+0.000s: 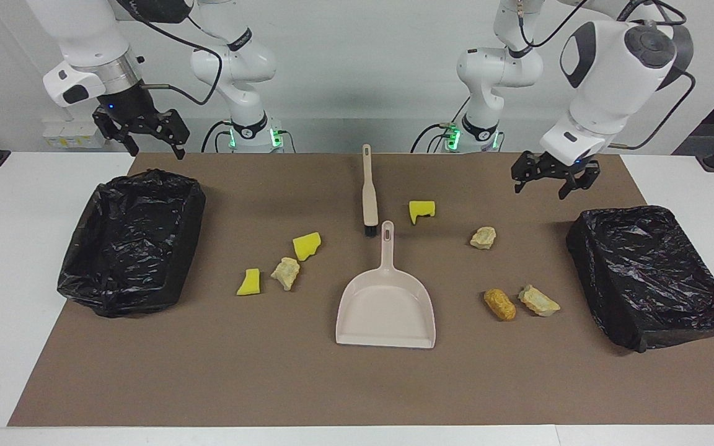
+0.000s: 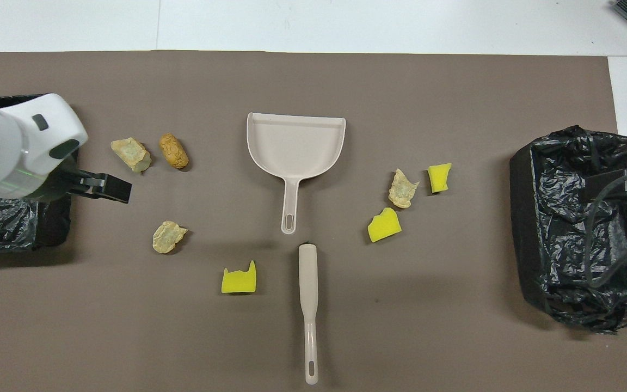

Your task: Sweep and dump trash in bin

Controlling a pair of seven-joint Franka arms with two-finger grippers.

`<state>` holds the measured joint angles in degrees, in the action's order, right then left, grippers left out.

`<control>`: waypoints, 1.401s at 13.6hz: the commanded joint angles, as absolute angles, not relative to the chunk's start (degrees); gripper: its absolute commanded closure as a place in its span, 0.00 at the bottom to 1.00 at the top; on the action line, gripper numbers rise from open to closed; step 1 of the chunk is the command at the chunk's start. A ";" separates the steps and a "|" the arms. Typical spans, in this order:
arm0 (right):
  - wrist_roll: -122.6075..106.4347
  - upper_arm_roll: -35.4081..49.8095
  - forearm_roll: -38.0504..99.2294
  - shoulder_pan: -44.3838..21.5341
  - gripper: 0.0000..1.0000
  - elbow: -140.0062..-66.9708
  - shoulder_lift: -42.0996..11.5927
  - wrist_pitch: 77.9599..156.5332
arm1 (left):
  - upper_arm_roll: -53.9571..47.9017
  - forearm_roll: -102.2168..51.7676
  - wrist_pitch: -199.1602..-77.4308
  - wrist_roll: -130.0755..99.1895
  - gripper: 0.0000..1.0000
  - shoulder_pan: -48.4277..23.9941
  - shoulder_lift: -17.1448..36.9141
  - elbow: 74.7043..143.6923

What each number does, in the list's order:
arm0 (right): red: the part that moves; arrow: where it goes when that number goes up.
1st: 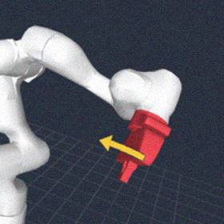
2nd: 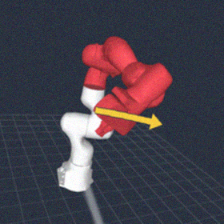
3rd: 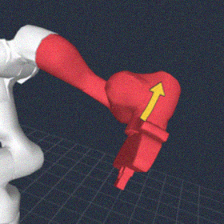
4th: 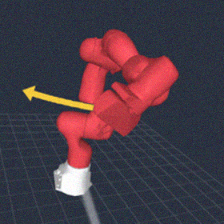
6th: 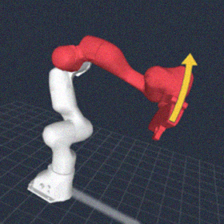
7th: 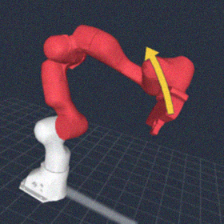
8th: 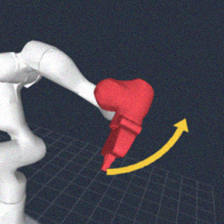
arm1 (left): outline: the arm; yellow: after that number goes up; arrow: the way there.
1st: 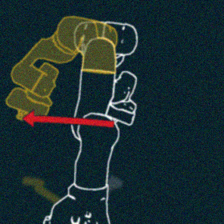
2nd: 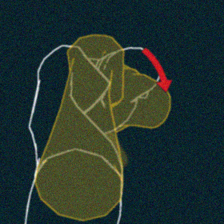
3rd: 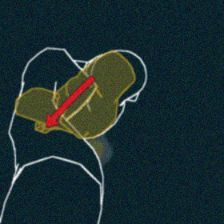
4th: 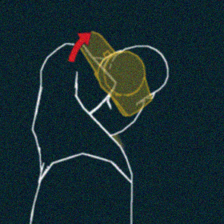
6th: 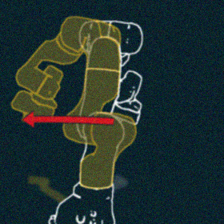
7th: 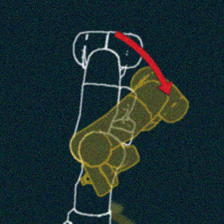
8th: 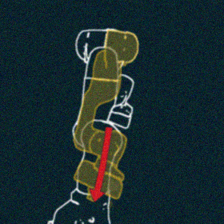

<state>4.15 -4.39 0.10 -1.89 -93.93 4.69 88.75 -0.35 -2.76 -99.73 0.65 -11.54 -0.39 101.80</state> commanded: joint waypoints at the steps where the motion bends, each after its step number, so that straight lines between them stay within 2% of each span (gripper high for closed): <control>1: 3.16 -4.13 0.09 -1.76 0.00 -96.33 5.89 90.26 | 0.26 -3.52 -107.20 -3.33 0.00 -16.42 -6.14 112.65; 4: 4.39 -4.04 -0.87 -5.27 0.00 -95.89 4.40 90.44 | 0.26 -3.52 -113.89 -11.05 0.00 -23.71 -9.05 120.92; 8: 12.71 -4.04 -0.01 -9.66 0.00 -93.97 -0.95 95.70 | 0.18 -3.69 -121.01 -17.82 0.00 -33.18 -10.98 128.57; 11: 10.82 -3.96 2.27 -8.97 0.00 -96.49 -1.41 98.79 | 0.18 -3.69 -131.54 -29.32 0.00 -41.37 -10.02 135.07; 13: 6.79 -4.13 5.18 -7.39 0.00 -97.91 -1.14 100.89 | 0.18 -3.69 -134.64 -35.74 0.00 -46.47 -10.02 136.93; 16: 6.67 -3.78 5.27 -8.61 0.00 -98.44 -1.40 103.17 | 0.18 -3.69 -136.75 -38.85 0.00 -54.56 -8.53 138.16; 17: 10.68 -3.78 5.53 -10.96 0.00 -97.13 -2.62 103.27 | 0.18 -3.69 -138.41 -38.93 0.00 -55.62 -8.18 138.95; 18: 17.34 -3.69 6.06 -12.38 0.00 -94.07 -6.03 102.75 | 0.18 -3.69 -140.08 -39.28 0.00 -56.42 -7.22 139.74; 19: 23.32 -3.69 6.24 -14.22 0.00 -90.65 -9.54 102.66 | 0.18 -3.69 -140.79 -40.59 0.06 -56.86 -6.25 139.75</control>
